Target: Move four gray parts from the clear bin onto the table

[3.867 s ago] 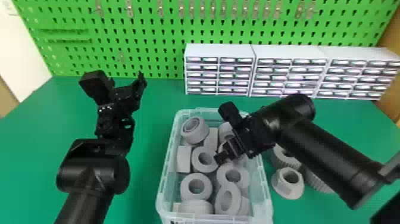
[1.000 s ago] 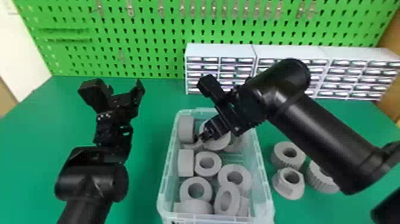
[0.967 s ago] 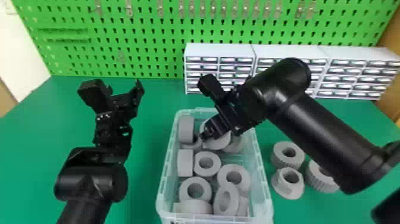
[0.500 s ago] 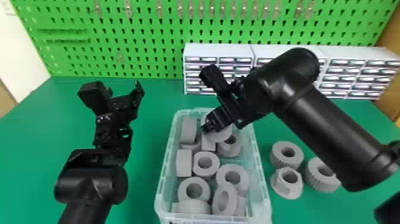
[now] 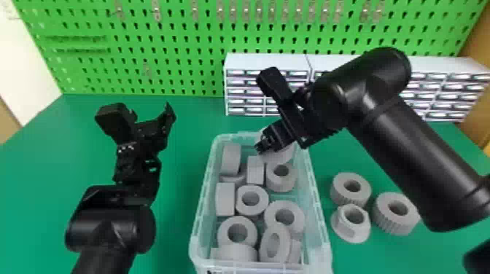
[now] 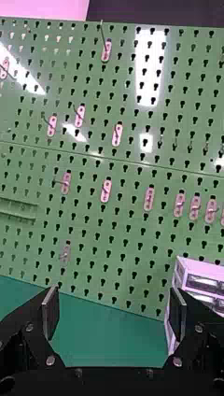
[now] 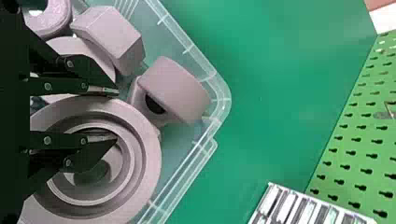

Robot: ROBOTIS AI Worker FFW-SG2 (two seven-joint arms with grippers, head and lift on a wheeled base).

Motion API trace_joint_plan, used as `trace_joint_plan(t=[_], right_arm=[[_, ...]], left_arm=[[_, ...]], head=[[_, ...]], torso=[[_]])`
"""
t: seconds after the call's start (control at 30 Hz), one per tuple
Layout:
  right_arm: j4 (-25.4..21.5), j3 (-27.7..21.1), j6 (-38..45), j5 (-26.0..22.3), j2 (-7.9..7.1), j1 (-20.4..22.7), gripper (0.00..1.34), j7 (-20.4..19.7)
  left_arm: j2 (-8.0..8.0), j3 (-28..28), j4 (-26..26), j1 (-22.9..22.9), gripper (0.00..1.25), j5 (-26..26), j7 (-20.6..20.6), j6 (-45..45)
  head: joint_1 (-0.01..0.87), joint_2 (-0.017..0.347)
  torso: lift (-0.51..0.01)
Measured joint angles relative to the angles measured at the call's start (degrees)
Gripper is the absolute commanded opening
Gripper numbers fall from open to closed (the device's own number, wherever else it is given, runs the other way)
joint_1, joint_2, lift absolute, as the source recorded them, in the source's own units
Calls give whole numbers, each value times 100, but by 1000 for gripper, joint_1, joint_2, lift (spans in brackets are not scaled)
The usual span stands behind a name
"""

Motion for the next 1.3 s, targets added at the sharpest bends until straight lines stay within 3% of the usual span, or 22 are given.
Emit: trace_joint_plan(t=[0.63, 0.93, 1.3], right_arm=[[-614, -1010, 622, 565, -178, 330, 330, 0], [-1376, -1503, 1122, 831, -355, 614, 330, 0], [-2227, -2057, 1157, 882, -546, 941, 330, 0]], left_arm=[[0, -10, 0, 60, 899, -16, 1, 0], [0, -3, 0, 64, 899, -50, 1, 22], [-6, -9, 0, 64, 899, -62, 1, 26]], head=[[693, 72], [693, 72], [693, 72]], torso=[[-52], [-52], [-52]])
